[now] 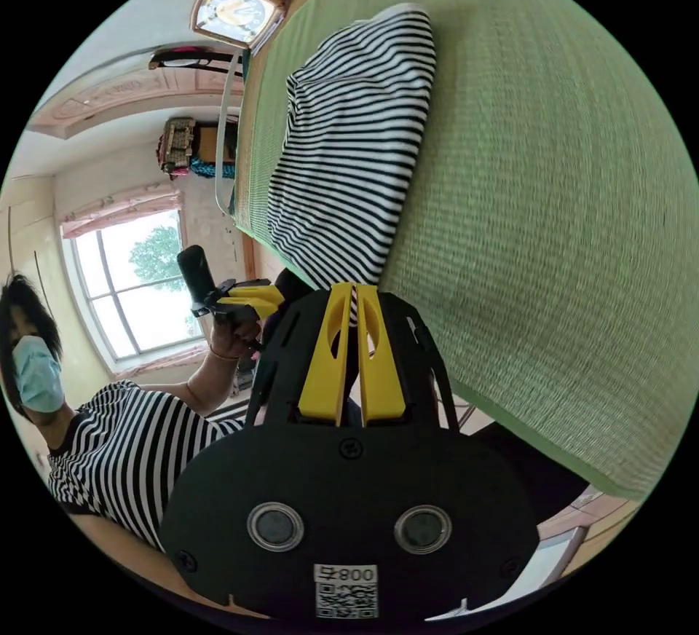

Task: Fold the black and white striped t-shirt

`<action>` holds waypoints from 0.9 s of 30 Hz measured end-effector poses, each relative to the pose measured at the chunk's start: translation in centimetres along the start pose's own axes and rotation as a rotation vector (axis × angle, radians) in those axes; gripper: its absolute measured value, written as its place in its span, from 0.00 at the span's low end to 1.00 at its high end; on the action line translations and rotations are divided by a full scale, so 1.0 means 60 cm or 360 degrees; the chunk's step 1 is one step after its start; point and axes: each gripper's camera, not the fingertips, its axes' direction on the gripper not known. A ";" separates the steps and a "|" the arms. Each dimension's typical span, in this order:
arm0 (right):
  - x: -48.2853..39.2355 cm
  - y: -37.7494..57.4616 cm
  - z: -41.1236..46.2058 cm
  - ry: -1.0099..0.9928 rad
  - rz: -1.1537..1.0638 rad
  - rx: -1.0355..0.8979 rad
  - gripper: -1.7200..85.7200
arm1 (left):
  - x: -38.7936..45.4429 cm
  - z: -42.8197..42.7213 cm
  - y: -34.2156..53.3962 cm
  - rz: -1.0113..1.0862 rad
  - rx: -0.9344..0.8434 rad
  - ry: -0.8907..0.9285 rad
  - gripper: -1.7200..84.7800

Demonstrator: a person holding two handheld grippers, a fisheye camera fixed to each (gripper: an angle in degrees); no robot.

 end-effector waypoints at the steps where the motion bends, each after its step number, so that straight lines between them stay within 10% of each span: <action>1: 0.006 0.016 -0.009 -0.0030 0.0023 0.0009 0.04 | 0.013 0.026 -0.011 0.0027 -0.0082 -0.0017 0.07; 27: -0.037 0.098 -0.163 -0.0482 0.0102 0.0103 0.10 | 0.116 0.185 -0.027 -0.0117 0.0067 -0.0497 0.06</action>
